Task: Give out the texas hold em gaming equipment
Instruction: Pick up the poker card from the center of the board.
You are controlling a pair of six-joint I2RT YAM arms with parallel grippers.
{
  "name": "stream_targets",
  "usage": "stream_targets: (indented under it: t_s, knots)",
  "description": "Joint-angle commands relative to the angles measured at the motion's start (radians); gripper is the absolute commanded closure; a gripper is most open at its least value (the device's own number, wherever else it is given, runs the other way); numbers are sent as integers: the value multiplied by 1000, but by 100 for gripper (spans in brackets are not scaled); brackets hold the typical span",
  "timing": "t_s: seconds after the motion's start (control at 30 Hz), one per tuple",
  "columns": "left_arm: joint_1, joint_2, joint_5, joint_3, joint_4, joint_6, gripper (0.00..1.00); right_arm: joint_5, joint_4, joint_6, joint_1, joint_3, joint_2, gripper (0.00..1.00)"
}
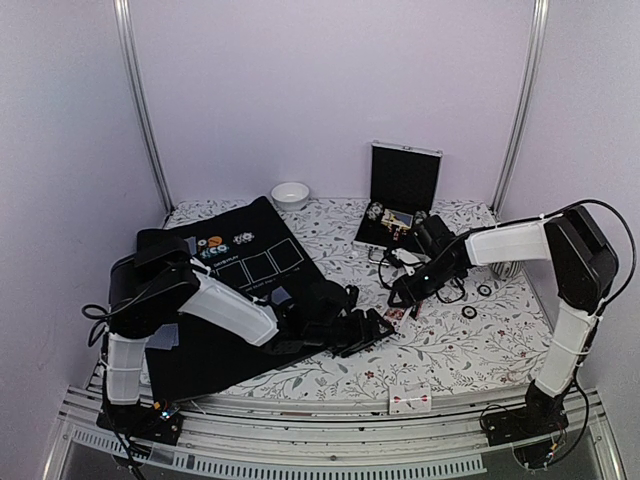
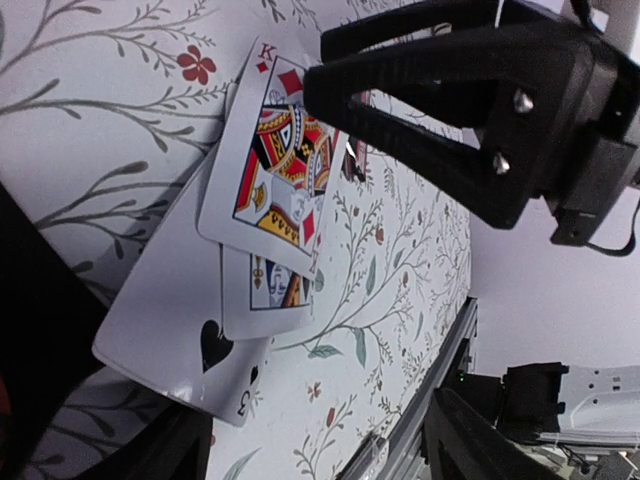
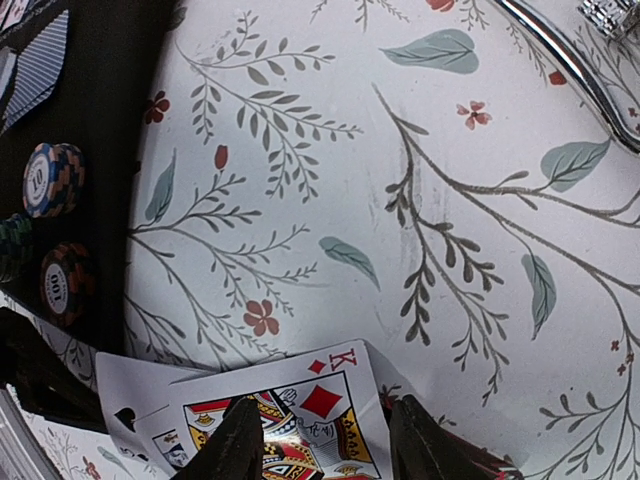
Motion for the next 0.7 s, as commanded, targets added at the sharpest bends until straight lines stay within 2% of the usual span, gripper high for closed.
stream_targets:
  t_s: [0.0,0.33,0.5,0.67]
  knots:
    - [-15,38,-61,-2,54,0,26,-76,28,37,3,-47,-59,54]
    - [-18,70,-123,41,94,42,37,-96,61,103,1,-68,-35,57]
    - [-16,82,-151,48,121,62,47,-128,76,137,1,-77,-34,59]
    - [-14,117,-149,83,125,68,49,-137,105,180,-8,-100,-62,62]
